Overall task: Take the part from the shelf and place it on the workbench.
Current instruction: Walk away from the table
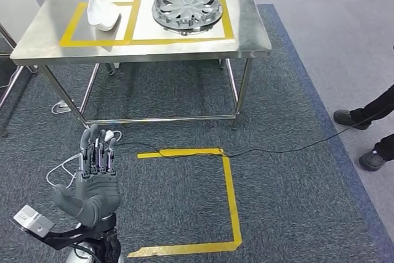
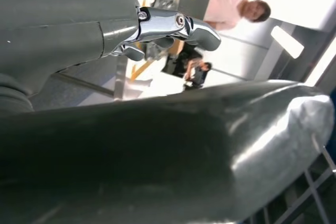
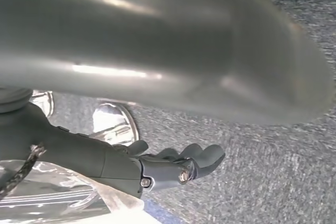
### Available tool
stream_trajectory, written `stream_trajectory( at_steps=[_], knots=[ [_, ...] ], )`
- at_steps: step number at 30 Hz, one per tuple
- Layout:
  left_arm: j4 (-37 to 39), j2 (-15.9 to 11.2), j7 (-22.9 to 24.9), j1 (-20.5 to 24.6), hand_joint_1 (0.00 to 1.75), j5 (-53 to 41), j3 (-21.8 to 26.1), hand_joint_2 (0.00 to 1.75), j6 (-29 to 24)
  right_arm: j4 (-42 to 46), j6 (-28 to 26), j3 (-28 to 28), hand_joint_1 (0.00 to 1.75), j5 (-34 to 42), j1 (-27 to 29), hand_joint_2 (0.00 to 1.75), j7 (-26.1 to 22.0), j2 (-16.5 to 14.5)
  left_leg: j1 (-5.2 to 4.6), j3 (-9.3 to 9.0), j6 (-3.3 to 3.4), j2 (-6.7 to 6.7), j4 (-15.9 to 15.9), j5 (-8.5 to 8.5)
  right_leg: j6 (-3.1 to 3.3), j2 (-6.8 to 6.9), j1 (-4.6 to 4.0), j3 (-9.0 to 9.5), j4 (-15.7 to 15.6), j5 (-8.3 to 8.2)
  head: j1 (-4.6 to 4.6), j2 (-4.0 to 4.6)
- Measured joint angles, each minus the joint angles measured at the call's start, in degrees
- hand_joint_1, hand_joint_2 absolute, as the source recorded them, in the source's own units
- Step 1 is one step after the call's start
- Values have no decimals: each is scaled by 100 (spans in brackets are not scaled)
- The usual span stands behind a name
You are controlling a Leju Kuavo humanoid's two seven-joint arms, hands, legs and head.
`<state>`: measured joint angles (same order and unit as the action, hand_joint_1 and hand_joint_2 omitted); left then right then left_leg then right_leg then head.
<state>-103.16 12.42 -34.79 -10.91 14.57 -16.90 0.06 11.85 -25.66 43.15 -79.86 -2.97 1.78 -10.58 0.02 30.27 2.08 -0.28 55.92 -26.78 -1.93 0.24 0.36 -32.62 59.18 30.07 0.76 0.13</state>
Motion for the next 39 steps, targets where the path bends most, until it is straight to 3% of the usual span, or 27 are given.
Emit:
stream_trajectory(
  at_steps=[2, 3, 4, 5, 6, 8, 10, 13, 14, 16, 18, 19, 20, 22, 24, 26, 28, 30, 32, 34, 35, 36, 37, 39],
  knots=[
    [-7, 14, -84, 1, 0, -138, -9, 0, -153, 0, 87, 56, 0, 207, 3, 0, -319, 0, -2, 43, 32, -8, -1, 24, -47, -7, 18, -357, 762, 397, 18, 0],
    [-7, 10, -134, -6, 0, -274, -11, 0, -271, 0, 163, 121, 0, 390, 5, 0, -646, 0, -5, 63, 36, -10, 1, 33, -64, -7, 25, -523, 1127, 536, 20, 0],
    [-7, 0, -185, -18, 0, -441, -13, 0, -405, 0, 247, 204, 0, 577, 6, 0, -1019, 0, -8, 76, 35, -11, 3, 41, -76, -6, 28, -608, 1330, 572, 19, 0],
    [-7, -13, -230, -32, 0, -599, -12, 0, -528, 0, 338, 288, 0, 733, 5, 0, -1364, 0, -7, 82, 32, -11, 7, 47, -82, -6, 31, -576, 1299, 492, 20, 0],
    [-7, -26, -268, -46, 0, -719, -11, 0, -625, 0, 422, 363, 0, 846, 1, 0, -1633, 0, -5, 81, 26, -9, 14, 49, -80, -5, 36, -428, 1035, 319, 19, 0],
    [-6, -44, -320, -64, 0, -811, -7, 0, -720, 0, 571, 484, 0, 968, -16, 0, -1906, 0, -15, 88, -4, -1, 54, 37, -68, -5, 39, 14, 209, -28, 22, 0],
    [-6, -54, -349, -72, 0, -817, -3, 0, -745, 0, 739, 589, 0, 1052, -43, 0, -1980, -1, -39, 126, -59, 8, 104, 29, -10, -15, 34, 267, -263, -127, 21, 0],
    [-6, -74, -361, -75, 0, -823, 0, 0, -755, 0, 866, 700, 0, 1086, -46, 0, -1905, -3, -37, 167, -140, 14, 148, 29, 97, -25, 31, 273, -301, -131, 20, 0],
    [-7, -80, -364, -74, 0, -830, 1, 0, -761, 1, 826, 722, 0, 1073, -45, 0, -1826, -4, -30, 200, -172, 15, 234, -45, 132, -22, 39, 270, -308, -147, 10, 0],
    [-7, -89, -367, -76, 0, -843, 1, 0, -779, 2, 675, 757, 0, 1020, -52, 0, -1602, -7, -14, 405, -235, 17, 736, -375, 193, 2, 53, 263, -320, -171, -11, 0],
    [-7, -99, -368, -81, 0, -846, 1, 0, -800, 2, 511, 786, 0, 945, -52, 0, -1371, -7, 0, 725, -270, 17, 1494, -731, 216, 47, 43, 249, -316, -174, -22, 0],
    [-7, -105, -368, -84, 0, -846, 1, 0, -809, 2, 453, 796, 0, 916, -48, 0, -1285, -7, 3, 823, -273, 16, 1729, -791, 220, 75, 36, 246, -313, -173, -22, 0],
    [-7, -112, -367, -85, 0, -847, 0, 0, -815, 2, 418, 803, 0, 896, -47, 0, -1226, -7, 4, 828, -266, 14, 1760, -739, 222, 110, 29, 245, -310, -171, -22, 0],
    [-7, -120, -367, -84, 0, -850, -5, 0, -815, 2, 401, 811, 0, 870, -53, 0, -1182, -7, -5, 550, -219, -48, 1213, -376, 222, 186, 17, 258, -305, -164, -23, 0],
    [-7, -122, -367, -71, 0, -853, -16, 0, -808, 1, 410, 816, 0, 847, -57, 0, -1171, -8, -47, 203, -154, -244, 480, -103, 197, 269, -12, 264, -292, -147, -27, 0],
    [-7, -125, -366, -61, 0, -856, -27, 0, -799, 1, 428, 822, 0, 835, -56, 0, -1153, -9, -85, 102, -110, -331, 188, -77, 151, 372, -39, 248, -277, -134, -26, 0],
    [-7, -127, -366, -76, 0, -857, -31, 0, -795, 2, 442, 826, 0, 821, -64, 0, -1134, -9, -79, 127, -65, -222, 157, -58, 96, 468, -36, 226, -262, -114, -23, 0],
    [-6, -127, -366, -80, 0, -856, -32, 0, -794, 2, 447, 826, 0, 805, -76, 0, -1127, -9, -51, 135, -7, -119, 124, -16, 35, 340, -20, 132, -65, 51, -5, 0],
    [-4, -126, -365, -74, 0, -854, -35, 0, -792, 2, 453, 825, 0, 794, -75, 0, -1119, -9, -35, 156, 37, -21, 110, 16, -9, 105, -4, -167, 581, 419, 19, 0],
    [-1, -127, -357, -80, 0, -845, -39, 0, -791, 2, 463, 825, 0, 792, -60, 0, -1101, -9, -40, 182, 55, 96, 113, 32, -23, 17, 3, -505, 1282, 686, 24, 0],
    [1, -128, -353, -83, 0, -840, -39, 0, -791, 2, 466, 826, 0, 792, -51, 0, -1094, -9, -42, 188, 54, 162, 116, 37, -23, 1, 3, -561, 1384, 659, 24, 0],
    [2, -129, -349, -86, 0, -835, -39, 0, -791, 2, 467, 826, 0, 792, -47, 0, -1090, -9, -43, 188, 49, 232, 118, 42, -18, -18, 6, -507, 1259, 522, 24, 0],
    [2, -128, -347, -87, 0, -832, -39, 0, -791, 2, 468, 826, 0, 793, -46, 0, -1089, -9, -43, 184, 41, 307, 121, 47, -8, -65, 13, -343, 916, 303, 24, 0],
    [2, -128, -343, -83, 0, -827, -39, 0, -789, 2, 468, 826, 0, 792, -51, 0, -1090, -9, -50, 195, 13, 444, 141, 53, 20, -309, 46, 47, 113, -25, 22, 0]
  ],
)
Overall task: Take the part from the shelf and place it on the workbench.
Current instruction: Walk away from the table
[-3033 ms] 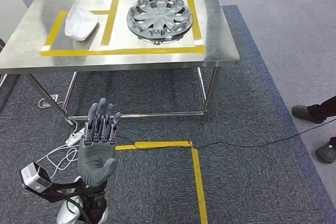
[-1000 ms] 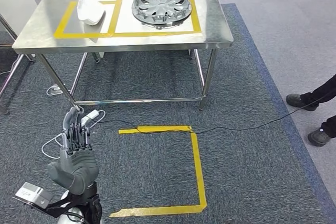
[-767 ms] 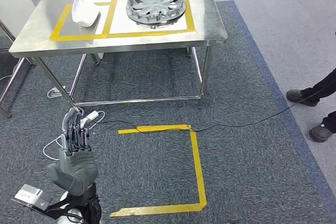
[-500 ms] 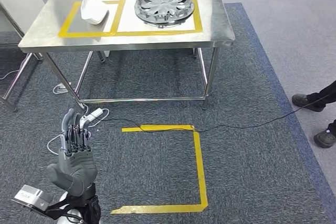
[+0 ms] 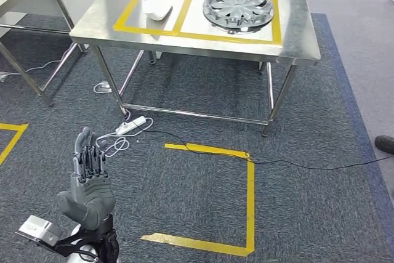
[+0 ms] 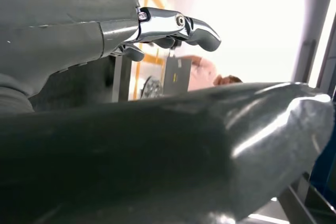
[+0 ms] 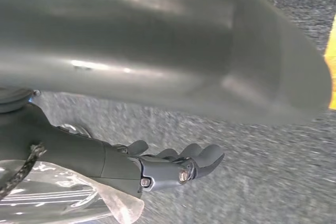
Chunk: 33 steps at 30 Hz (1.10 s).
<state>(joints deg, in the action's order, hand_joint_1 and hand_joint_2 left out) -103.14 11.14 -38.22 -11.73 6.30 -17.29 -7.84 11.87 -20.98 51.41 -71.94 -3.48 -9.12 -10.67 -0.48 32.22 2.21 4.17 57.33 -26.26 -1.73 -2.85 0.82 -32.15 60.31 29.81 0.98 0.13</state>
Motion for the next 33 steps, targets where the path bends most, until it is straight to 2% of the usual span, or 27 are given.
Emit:
stream_trajectory(
  at_steps=[1, 2, 4, 5, 7, 8, 9, 10, 11, 12, 13, 15, 17, 18, 19, 20, 21, 22, 24, 25, 26, 27, 28, 29, 30, 31, 33],
  knots=[
    [0, 1, 4, 2, 0, 2, -2, 0, 1, 0, 1, 0, 0, 0, 0, 0, 1, 0, -2, 20, -28, 63, 13, 9, 14, -102, 10, 135, -255, -67, -2, 0],
    [0, 0, 13, 2, 0, 6, -4, 0, 2, 0, 2, 0, 0, 0, 0, 0, 1, 1, 3, 47, -61, 120, 24, 23, 28, -157, 11, 194, -359, -65, -4, 0],
    [0, -1, 33, -7, 0, 16, -8, 0, 2, 0, 9, 0, 0, -1, -2, 0, 2, -1, 24, 94, -134, 224, 36, 49, 71, -60, 2, 223, -383, -81, -4, 0],
    [0, -2, 41, -13, 0, 20, -9, 0, 2, 0, 14, 0, 0, -3, -8, 0, 1, -3, 26, 118, -167, 178, 73, 20, 102, 7, 5, 228, -397, -96, -9, 0],
    [1, -4, 46, -12, 0, 21, -9, 0, 0, 0, 29, 0, 0, -8, -15, 0, 1, -8, 22, 282, -235, -83, 432, -221, 167, 156, 22, 240, -428, -114, -46, 0],
    [2, -5, 48, -11, 0, 21, -10, 0, -3, 0, 36, 0, 0, -10, -9, 0, 3, -7, 25, 440, -269, -238, 786, -415, 186, 236, 17, 240, -429, -109, -66, 0],
    [3, -7, 49, -12, 0, 21, -10, 0, -7, 0, 43, 0, 0, -14, 2, 0, 7, -7, 40, 625, -298, -323, 1195, -606, 200, 324, 12, 238, -428, -103, -80, 0],
    [5, -10, 50, -17, 0, 21, -10, 0, -12, 0, 48, 0, 0, -16, 14, 0, 11, -6, 58, 772, -321, -361, 1527, -725, 205, 414, 9, 236, -426, -98, -79, 0],
    [9, -14, 52, -24, 0, 21, -10, 0, -16, 0, 51, 0, 0, -19, 19, 0, 14, -5, 73, 840, -335, -379, 1695, -745, 207, 499, 6, 236, -425, -94, -80, 0],
    [14, -19, 55, -28, 0, 21, -9, 0, -18, 0, 55, 0, 0, -21, 18, 0, 16, -5, 84, 796, -341, -396, 1632, -655, 205, 576, 4, 238, -424, -90, -80, 0],
    [17, -22, 58, -31, 0, 21, -10, 0, -19, 0, 57, 0, 0, -22, 12, 0, 16, -4, 89, 635, -335, -430, 1340, -478, 197, 646, 2, 247, -423, -84, -80, 0],
    [19, -22, 64, -27, 0, 22, -10, 0, -19, 0, 62, 0, 0, -27, 0, 0, 17, -4, 51, 186, -279, -690, 505, -163, 164, 766, -18, 277, -418, -60, -81, 0],
    [19, -21, 69, -20, 0, 21, -13, 0, -20, 0, 71, 0, 0, -31, -5, 0, 18, -4, -5, -40, -199, -906, 51, -81, 111, 874, -47, 300, -415, -37, -79, 0],
    [20, -24, 72, -21, 0, 18, -13, 0, -19, 0, 79, 0, 0, -33, -8, 0, 17, -4, -26, -36, -165, -906, 26, -101, 84, 935, -58, 312, -420, -30, -78, 0],
    [20, -28, 72, -25, 0, 9, -14, 0, -16, 0, 90, 0, 0, -37, -16, 0, 17, -4, -20, -23, -132, -824, 18, -88, 58, 1004, -60, 332, -431, -23, -79, 0],
    [20, -33, 72, -31, 0, 0, -15, 0, -11, 0, 101, 0, 0, -40, -25, 0, 16, -4, -8, -23, -99, -751, -1, -71, 24, 1005, -55, 339, -420, 8, -76, 0],
    [20, -37, 70, -32, 0, -9, -18, 0, -7, 0, 109, 0, 0, -44, -33, 0, 15, -4, 7, -25, -61, -679, -22, -50, -4, 914, -47, 314, -347, 82, -66, 0],
    [20, -38, 69, -28, 0, -15, -25, 0, -2, 0, 115, 0, 0, -46, -37, 0, 15, -4, 24, -26, -25, -607, -43, -25, -29, 758, -36, 229, -152, 219, -50, 0],
    [20, -38, 67, -25, 0, -18, -46, 0, 3, 0, 126, 0, 0, -46, -25, 0, 17, -4, 35, -3, 23, -461, -53, 6, -56, 412, -18, -125, 586, 602, -20, 0],
    [21, -40, 67, -30, 0, -18, -56, 0, 5, 0, 134, 0, 0, -45, -12, 0, 20, -4, 32, 12, 36, -379, -52, 16, -61, 336, -15, -322, 974, 748, -15, 0],
    [21, -44, 67, -41, 0, -18, -61, 0, 5, 0, 143, 0, 0, -44, 1, 0, 25, -4, 27, 20, 41, -294, -51, 22, -62, 305, -16, -454, 1214, 790, -17, 0],
    [22, -48, 67, -54, 0, -18, -63, 0, 4, 0, 152, 0, 0, -44, 12, 0, 30, -4, 24, 24, 40, -207, -49, 28, -57, 292, -17, -483, 1228, 710, -16, 0],
    [22, -50, 67, -67, 0, -18, -65, 0, 4, 0, 158, 0, 0, -45, 17, 0, 36, -4, 22, 21, 34, -119, -46, 34, -46, 269, -16, -400, 1013, 530, -16, 0],
    [22, -51, 67, -79, 0, -18, -67, 0, 3, 0, 163, 0, 0, -48, 18, 0, 43, -4, 23, 16, 25, -36, -44, 41, -27, 203, -15, -231, 633, 299, -16, 0],
    [22, -51, 67, -85, 0, -18, -68, 0, 2, 0, 166, 0, 0, -52, 15, 0, 48, -4, 15, 16, 8, 38, -38, 44, 0, 62, -10, -41, 215, 117, -16, 0],
    [22, -51, 67, -89, 0, -19, -70, 0, -1, 0, 166, 0, 0, -57, 14, 0, 54, -3, 12, 25, -14, 111, -28, 48, 22, -61, -3, 117, -127, 2, -21, 0],
    [22, -52, 67, -97, 0, -21, -71, 0, -14, 1, 166, 0, 0, -63, 12, 0, 63, -1, 23, 60, -86, 235, -19, 62, 63, -193, -8, 269, -426, -32, -24, 0]
  ],
)
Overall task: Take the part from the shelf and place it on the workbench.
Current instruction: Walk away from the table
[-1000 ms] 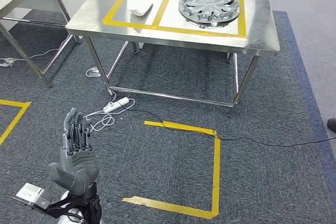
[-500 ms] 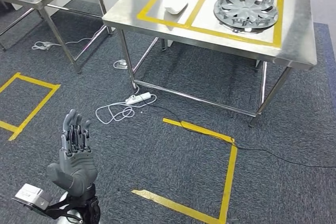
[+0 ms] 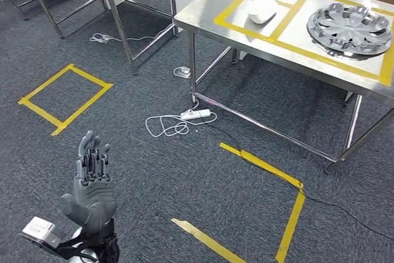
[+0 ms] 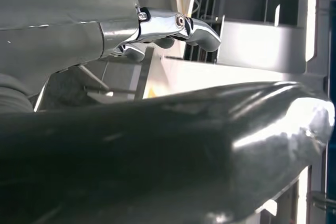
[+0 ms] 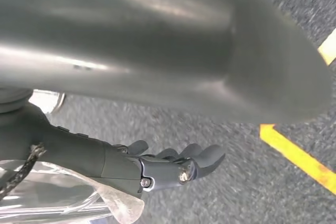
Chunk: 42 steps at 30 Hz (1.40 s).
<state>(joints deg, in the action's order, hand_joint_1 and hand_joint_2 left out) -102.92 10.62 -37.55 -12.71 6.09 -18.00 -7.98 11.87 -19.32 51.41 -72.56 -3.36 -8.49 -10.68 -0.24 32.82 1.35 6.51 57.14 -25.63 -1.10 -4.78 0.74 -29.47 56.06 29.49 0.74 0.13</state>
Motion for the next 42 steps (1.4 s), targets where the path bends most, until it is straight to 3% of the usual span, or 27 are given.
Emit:
stream_trajectory(
  at_steps=[2, 3, 4, 6, 8, 9, 10, 12, 14, 15, 17, 19, 21, 22, 23, 24, 25, 26, 28, 30, 32, 33, 35, 37, 39, 40, 42],
  knots=[
    [-1, -2, 0, -18, 0, -2, 2, 0, -13, 1, 2, 1, 0, -1, -6, 0, 5, -3, 26, 34, -78, 97, 6, 19, 49, 129, -1, 47, -41, -25, 4, 0],
    [-2, -3, -1, -26, 0, -2, 3, 0, -19, 2, 4, 1, 0, -1, -10, 0, 4, -7, 25, 68, -111, 36, 68, -24, 82, 205, 8, 72, -65, -46, -10, 0],
    [-3, -5, -2, -27, 0, -2, 4, 0, -21, 2, 5, 1, 0, -2, -13, 0, 3, -10, 21, 145, -142, -93, 231, -135, 110, 291, 22, 84, -90, -65, -37, 0],
    [-4, -13, -4, -27, 0, -2, 4, 0, -28, 2, 7, 0, 0, -2, -1, 0, 3, -12, 29, 446, -207, -440, 890, -515, 145, 469, 26, 98, -111, -68, -90, 0],
    [-4, -25, -4, -37, 0, -2, 8, 0, -33, 3, 9, 1, 0, -2, 20, 0, 5, -11, 67, 740, -263, -585, 1538, -773, 150, 653, 21, 99, -108, -53, -100, 0],
    [-4, -32, -4, -46, 0, -2, 11, 0, -39, 3, 11, 2, 0, -3, 23, 0, 6, -10, 87, 762, -282, -613, 1608, -747, 144, 738, 21, 102, -107, -44, -102, 0],
    [-4, -38, -4, -53, 0, -2, 14, 0, -47, 4, 14, 2, 0, -5, 22, 0, 7, -10, 104, 665, -294, -643, 1449, -619, 131, 817, 22, 113, -106, -33, -102, 0],
    [-4, -45, -4, -61, 0, -2, 17, 0, -66, 4, 21, 1, 0, -11, 15, 0, 6, -10, 114, 236, -296, -830, 682, -272, 84, 956, 19, 153, -105, 0, -103, 0],
    [-7, -46, -5, -64, 0, -1, 20, 0, -80, 4, 26, 0, 0, -16, 12, 0, 5, -10, 92, -67, -233, -998, 115, -124, 14, 1068, -9, 164, -94, 49, -98, 0],
    [-9, -46, -5, -70, 0, -1, 25, 0, -89, 4, 26, 0, 0, -18, 7, 0, 5, -10, 74, -103, -192, -1017, 34, -137, -19, 1118, -22, 168, -93, 69, -95, 0],
    [-17, -47, -7, -92, 0, 1, 38, 0, -106, 4, 26, 0, 0, -23, -18, 0, 2, -10, 62, -85, -99, -886, 27, -136, -85, 1207, -15, 209, -96, 102, -90, 0],
    [-25, -44, -8, -105, 0, 1, 56, 0, -121, 4, 30, -1, 0, -33, -42, 0, -6, -11, 71, -76, -21, -770, 13, -112, -146, 1023, 12, 164, 72, 253, -74, 0],
    [-31, -39, -9, -103, 0, 1, 70, 0, -127, 4, 33, -1, 0, -40, -37, 0, -12, -12, 74, -63, 34, -653, 6, -92, -165, 667, 24, -153, 720, 606, -50, 0],
    [-31, -37, -9, -103, 0, 1, 77, 0, -128, 4, 35, -1, 0, -42, -24, 0, -13, -12, 66, -53, 49, -580, 7, -89, -157, 561, 22, -374, 1150, 778, -48, 0],
    [-31, -37, -8, -104, 0, 1, 84, 0, -130, 4, 38, 0, 0, -40, -8, 0, -19, -12, 56, -47, 60, -500, 9, -86, -145, 512, 17, -571, 1496, 869, -47, 0],
    [-31, -37, -7, -105, 0, 1, 92, 0, -131, 4, 43, 0, 0, -39, 4, 0, -30, -12, 45, -45, 63, -417, 10, -84, -127, 492, 11, -682, 1644, 839, -47, 0],
    [-31, -37, -6, -104, 0, 1, 100, 0, -131, 4, 49, 0, 0, -36, 8, 0, -45, -12, 35, -49, 65, -333, 11, -83, -102, 475, 3, -687, 1559, 694, -48, 0],
    [-31, -37, -5, -102, 0, 0, 106, 0, -131, 4, 54, 0, 0, -31, 8, 0, -64, -12, 26, -57, 66, -253, 11, -82, -70, 437, -5, -582, 1257, 465, -48, 0],
    [-32, -36, -3, -95, 0, -2, 114, 0, -131, 4, 60, 0, 0, -22, -3, 0, -91, -11, 18, -59, 53, -111, 19, -83, 5, 155, -8, -262, 456, 66, -53, 0],
    [-33, -32, 2, -84, 0, -7, 119, 0, -133, 4, 62, 0, 0, -19, -14, 0, -101, -10, 36, -19, -4, 17, 28, -73, 42, -80, -13, -72, 42, -43, -55, 0],
    [-35, -31, 8, -81, 0, -11, 122, 0, -138, 4, 63, 1, 0, -26, -19, 0, -98, -11, 64, 26, -89, 147, 22, -46, 56, -11, -23, -25, -8, -43, -50, 0],
    [-40, -31, 8, -83, 0, -13, 125, 0, -142, 4, 64, 2, 0, -32, -21, 0, -98, -14, 66, 47, -121, 106, 50, -61, 77, 63, -18, -4, -34, -58, -53, 0],
    [-52, -33, 9, -69, 0, -13, 130, 0, -148, 4, 68, 2, 0, -42, -20, 0, -98, -18, 49, 195, -174, -190, 368, -262, 128, 246, 0, 40, -86, -76, -82, 0],
    [-57, -35, 10, -50, 0, -13, 133, 0, -149, 4, 74, 1, 0, -44, -5, 0, -93, -19, 56, 533, -226, -513, 1085, -630, 162, 446, -11, 67, -93, -53, -109, 0],
    [-57, -40, 11, -51, 0, -13, 138, 0, -150, 4, 76, 2, 0, -44, 6, 0, -85, -19, 77, 788, -262, -601, 1606, -787, 165, 640, -21, 84, -89, -23, -109, 0],
    [-57, -44, 11, -53, 0, -13, 140, 0, -151, 4, 77, 2, 0, -44, 3, 0, -82, -19, 82, 766, -267, -621, 1568, -701, 158, 726, -23, 97, -87, -6, -111, 0],
    [-59, -46, 11, -55, 0, -13, 143, 0, -151, 4, 77, 2, 0, -44, -11, 0, -82, -21, 78, 417, -244, -729, 917, -310, 132, 876, -26, 155, -87, 39, -111, 0]
  ],
)
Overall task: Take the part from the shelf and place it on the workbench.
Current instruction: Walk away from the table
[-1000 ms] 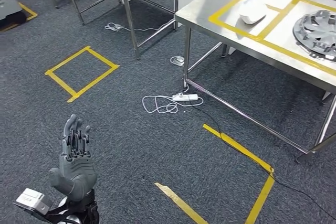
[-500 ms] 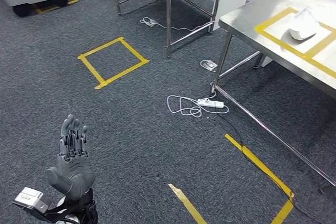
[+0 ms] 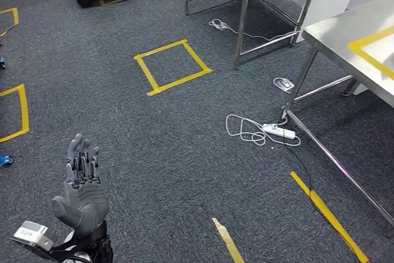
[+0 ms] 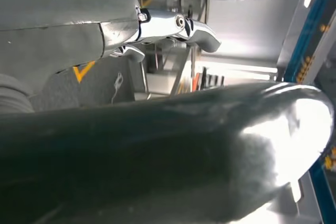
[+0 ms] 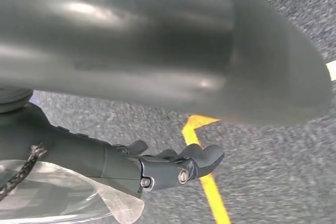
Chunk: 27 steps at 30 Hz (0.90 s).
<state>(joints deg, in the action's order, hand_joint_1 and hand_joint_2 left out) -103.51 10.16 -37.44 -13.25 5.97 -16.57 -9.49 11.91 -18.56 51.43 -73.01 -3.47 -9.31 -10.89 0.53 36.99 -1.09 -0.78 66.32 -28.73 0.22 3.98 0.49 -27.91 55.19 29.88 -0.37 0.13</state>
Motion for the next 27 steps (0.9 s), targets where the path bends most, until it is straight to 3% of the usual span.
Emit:
stream_trajectory(
  at_steps=[2, 3, 5, 6, 8, 10, 12, 13, 14, 15, 16, 17, 19, 21, 23, 25, 27],
  knots=[
    [-5, 3, 3, 12, 0, -1, 0, 0, 0, 0, 3, 0, 0, -1, -9, 0, 1, -7, -54, -360, 64, -221, -667, 215, -54, 125, -25, 42, 7, 59, -1, 0],
    [-8, 4, 5, 18, 0, -1, 0, 0, 1, 0, 9, -1, 0, -1, -13, 0, 1, -9, -80, -433, 102, -290, -816, 224, -86, 181, -38, 55, 10, 85, 0, 0],
    [-11, 7, 8, 19, 0, -4, 1, 0, 2, 0, 27, -1, 0, 1, -34, 0, 2, -10, -100, -431, 174, -227, -863, 191, -150, 305, -50, 97, 8, 121, -4, 0],
    [-13, 8, 10, 13, 0, -5, 2, 0, 2, 0, 34, -1, 0, 2, -46, 0, 2, -10, -92, -431, 205, -163, -878, 199, -182, 294, -42, 101, 20, 153, -4, 0],
    [-18, 15, 11, 19, 0, -10, 1, 0, 1, 0, 40, -1, 0, 3, -61, 0, 2, -10, -63, -439, 270, -39, -914, 223, -236, 24, -16, -22, 292, 347, 20, 0],
    [-22, 25, 13, 30, 0, -14, -1, 0, -1, 0, 41, -2, 0, 1, -46, 0, 16, -10, -47, -437, 307, 88, -924, 231, -264, -306, 7, -414, 1045, 698, 52, 0],
    [-22, 31, 17, 25, 0, -15, -2, 0, -4, 0, 43, -2, 0, -4, -17, 0, 39, -10, -47, -438, 315, 238, -922, 229, -280, -381, 13, -824, 1728, 865, 57, 0],
    [-22, 32, 19, 22, 0, -15, -2, 0, -8, 0, 43, -2, 0, -7, -8, 0, 47, -10, -46, -444, 312, 324, -921, 227, -284, -390, 17, -905, 1772, 770, 59, 0],
    [-22, 34, 20, 20, 0, -15, -2, 0, -11, 0, 44, -2, 0, -10, -6, 0, 54, -10, -43, -454, 306, 412, -919, 223, -284, -407, 26, -870, 1573, 562, 59, 0],
    [-22, 37, 20, 20, 0, -15, -2, 0, -14, 0, 45, -2, 0, -13, -7, 0, 61, -10, -39, -465, 294, 497, -916, 215, -284, -466, 42, -746, 1202, 299, 60, 0],
    [-22, 40, 20, 20, 0, -15, -2, 0, -16, -1, 48, -2, 0, -16, -9, 0, 68, -10, -41, -471, 274, 575, -907, 205, -283, -614, 66, -595, 805, 88, 61, 0],
    [-22, 43, 22, 22, 0, -16, -2, 0, -15, -2, 52, -2, 0, -19, -10, 0, 73, -10, -43, -461, 247, 650, -888, 195, -274, -763, 91, -446, 471, -37, 58, 0],
    [-22, 47, 30, 21, 0, -16, -3, 0, -15, -4, 60, -2, 0, -23, -9, 0, 84, -10, -34, -408, 168, 783, -860, 203, -235, -950, 105, -318, 214, -64, 56, 0],
    [-22, 49, 36, 11, 0, -15, -1, 0, -15, -4, 60, -1, 0, -29, -14, 0, 88, -12, -5, -359, 93, 873, -842, 213, -167, -832, 88, -294, 194, -69, 57, 0],
    [-23, 48, 37, 10, 0, -15, 1, 0, -18, -4, 60, -1, 0, -37, -19, 0, 86, -15, -14, -257, 45, 637, -626, 72, -90, -673, 84, -267, 173, -74, 29, 0],
    [-23, 46, 37, 18, 0, -15, -1, 0, -20, -4, 61, -1, 0, -42, -6, 0, 86, -17, -27, 40, 10, 265, 19, -271, -23, -488, 58, -245, 165, -53, -6, 0],
    [-22, 45, 37, 14, 0, -15, 1, 0, -22, -4, 61, -1, 0, -43, 15, 0, 88, -17, -19, 361, -5, 137, 702, -526, 12, -289, 22, -233, 168, -31, -14, 0]
  ],
)
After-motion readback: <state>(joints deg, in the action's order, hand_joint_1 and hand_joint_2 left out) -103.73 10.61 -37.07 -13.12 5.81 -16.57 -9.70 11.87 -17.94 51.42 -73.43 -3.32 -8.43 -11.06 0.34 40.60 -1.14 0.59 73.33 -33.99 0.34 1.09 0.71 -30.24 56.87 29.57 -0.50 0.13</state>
